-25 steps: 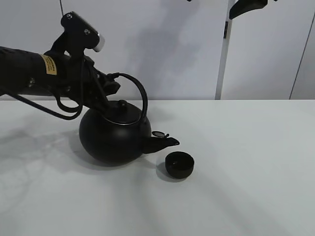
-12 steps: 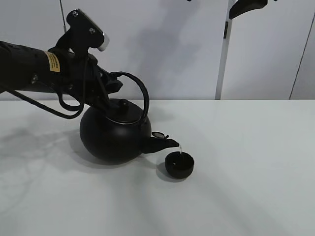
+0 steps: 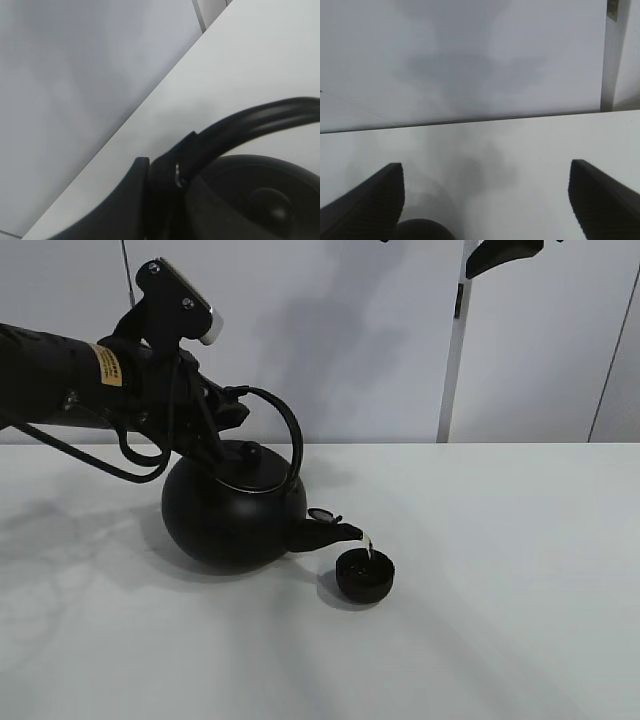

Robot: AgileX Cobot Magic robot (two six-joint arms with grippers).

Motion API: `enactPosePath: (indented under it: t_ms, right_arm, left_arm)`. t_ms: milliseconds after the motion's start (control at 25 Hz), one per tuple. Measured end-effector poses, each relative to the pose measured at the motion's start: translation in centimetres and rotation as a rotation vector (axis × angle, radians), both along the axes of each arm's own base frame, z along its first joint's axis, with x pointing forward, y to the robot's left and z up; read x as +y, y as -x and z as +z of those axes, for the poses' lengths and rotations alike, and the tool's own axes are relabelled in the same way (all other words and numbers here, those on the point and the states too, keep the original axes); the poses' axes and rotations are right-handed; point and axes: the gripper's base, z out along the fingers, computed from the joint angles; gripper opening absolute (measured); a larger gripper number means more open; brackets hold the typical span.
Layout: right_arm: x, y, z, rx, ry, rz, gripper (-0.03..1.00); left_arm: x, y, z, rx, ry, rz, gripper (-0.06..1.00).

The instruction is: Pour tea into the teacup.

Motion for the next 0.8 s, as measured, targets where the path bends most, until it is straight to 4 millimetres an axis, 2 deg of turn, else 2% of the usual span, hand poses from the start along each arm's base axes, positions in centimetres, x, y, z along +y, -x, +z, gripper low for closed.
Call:
enactPosePath:
  t_ms: [800]
  right_arm:
    - [0.00, 0.01, -0.01, 0.001, 0.000, 0.000, 0.61]
  left_arm:
    - [0.00, 0.00, 0.01, 0.015, 0.021, 0.011, 0.11]
